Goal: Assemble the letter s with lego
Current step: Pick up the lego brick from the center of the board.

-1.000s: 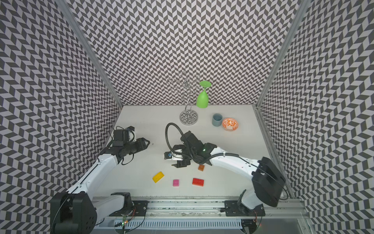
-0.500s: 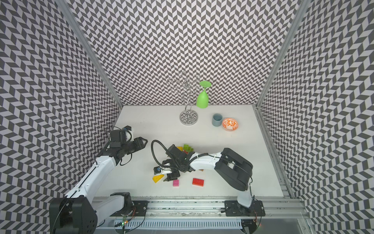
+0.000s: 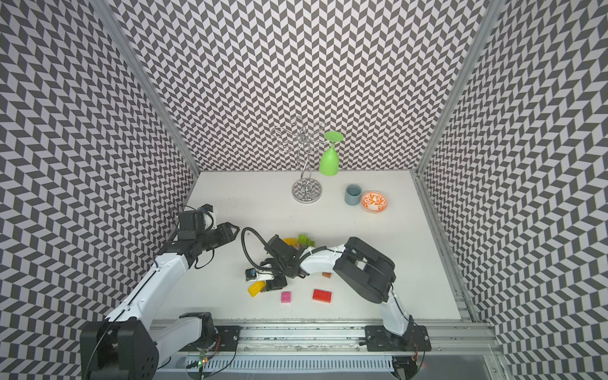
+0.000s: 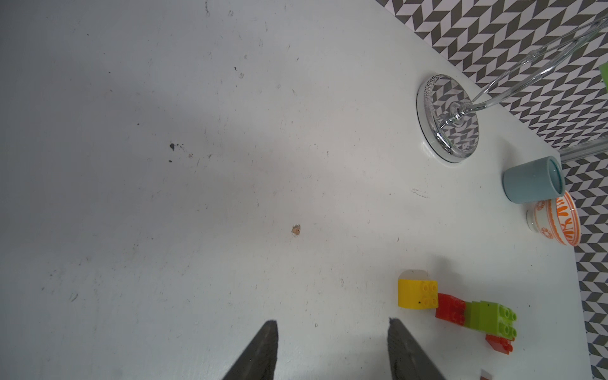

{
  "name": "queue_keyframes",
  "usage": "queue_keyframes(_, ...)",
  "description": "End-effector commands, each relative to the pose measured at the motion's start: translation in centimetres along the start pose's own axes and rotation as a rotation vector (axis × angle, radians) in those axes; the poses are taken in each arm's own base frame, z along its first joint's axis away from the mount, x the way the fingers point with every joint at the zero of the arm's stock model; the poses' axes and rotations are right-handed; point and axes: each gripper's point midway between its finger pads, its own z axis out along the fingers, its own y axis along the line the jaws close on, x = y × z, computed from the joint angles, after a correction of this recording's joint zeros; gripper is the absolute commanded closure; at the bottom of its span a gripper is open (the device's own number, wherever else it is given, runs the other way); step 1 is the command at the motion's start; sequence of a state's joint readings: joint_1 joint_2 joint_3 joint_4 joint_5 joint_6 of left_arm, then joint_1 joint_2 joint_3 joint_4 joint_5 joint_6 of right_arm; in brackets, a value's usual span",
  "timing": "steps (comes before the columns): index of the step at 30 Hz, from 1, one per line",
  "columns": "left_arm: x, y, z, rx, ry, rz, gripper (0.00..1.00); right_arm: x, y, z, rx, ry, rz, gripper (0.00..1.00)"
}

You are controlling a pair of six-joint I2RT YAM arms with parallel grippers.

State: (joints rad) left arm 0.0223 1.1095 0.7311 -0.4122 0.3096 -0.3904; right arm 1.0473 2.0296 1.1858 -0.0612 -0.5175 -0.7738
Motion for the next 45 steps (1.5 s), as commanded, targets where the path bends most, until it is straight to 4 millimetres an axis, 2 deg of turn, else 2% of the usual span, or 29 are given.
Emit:
queue_keyframes(1,-0.2,-0.2,-0.3,0.017,-0.022,0.005,0.45,-0.5,1.0,0.0,-0.005,-0.037,0.019,0.42)
queue_keyframes(6,-0.2,-0.2,-0.3,0.021,-0.022,0.005,0.45,-0.2,2.1,0.1,0.005,-0.026,0.029,0.50)
queue_keyframes(14,-0.3,-0.3,-0.4,0.022,-0.025,0.006,0.45,0.3,1.7,1.0,0.045,0.013,0.068,0.60)
queue_keyframes(22,-0.3,-0.3,-0.4,0.023,-0.026,0.006,0.45,0.8,1.6,0.9,0.063,0.033,0.070,0.70)
queue_keyframes(26,-0.3,-0.3,-0.4,0.022,-0.025,0.005,0.45,-0.4,1.2,0.0,0.087,0.005,0.052,0.80)
queue_keyframes(30,-0.3,-0.4,-0.4,0.029,-0.025,0.006,0.45,-3.7,0.5,-3.4,0.129,-0.064,0.012,0.90)
queue_keyframes(33,0.0,-0.7,0.0,0.054,-0.008,0.004,0.44,-6.2,-0.1,-7.6,0.173,-0.102,-0.011,0.92)
queue_keyframes(35,0.4,-1.2,0.3,0.092,0.019,0.003,0.43,-6.6,-0.8,-10.5,0.213,-0.102,-0.015,0.92)
queue_keyframes(37,0.8,-2.6,0.4,0.173,0.053,-0.026,0.42,-5.9,-1.8,-13.8,0.277,-0.089,0.001,0.92)
queue_keyframes(38,1.2,-3.9,0.4,0.249,0.073,-0.044,0.42,-5.1,-2.3,-15.1,0.307,-0.072,0.011,0.92)
queue_keyframes(40,2.1,-7.8,0.2,0.434,0.112,-0.072,0.43,-2.9,-4.0,-18.2,0.392,-0.032,0.051,0.92)
queue_keyframes(42,3.1,-10.8,0.4,0.536,0.141,-0.069,0.43,-0.5,-5.6,-21.4,0.474,-0.004,0.101,0.92)
queue_keyframes(45,4.4,-13.8,1.5,0.617,0.186,-0.054,0.40,2.8,-7.2,-25.4,0.579,0.045,0.147,0.92)
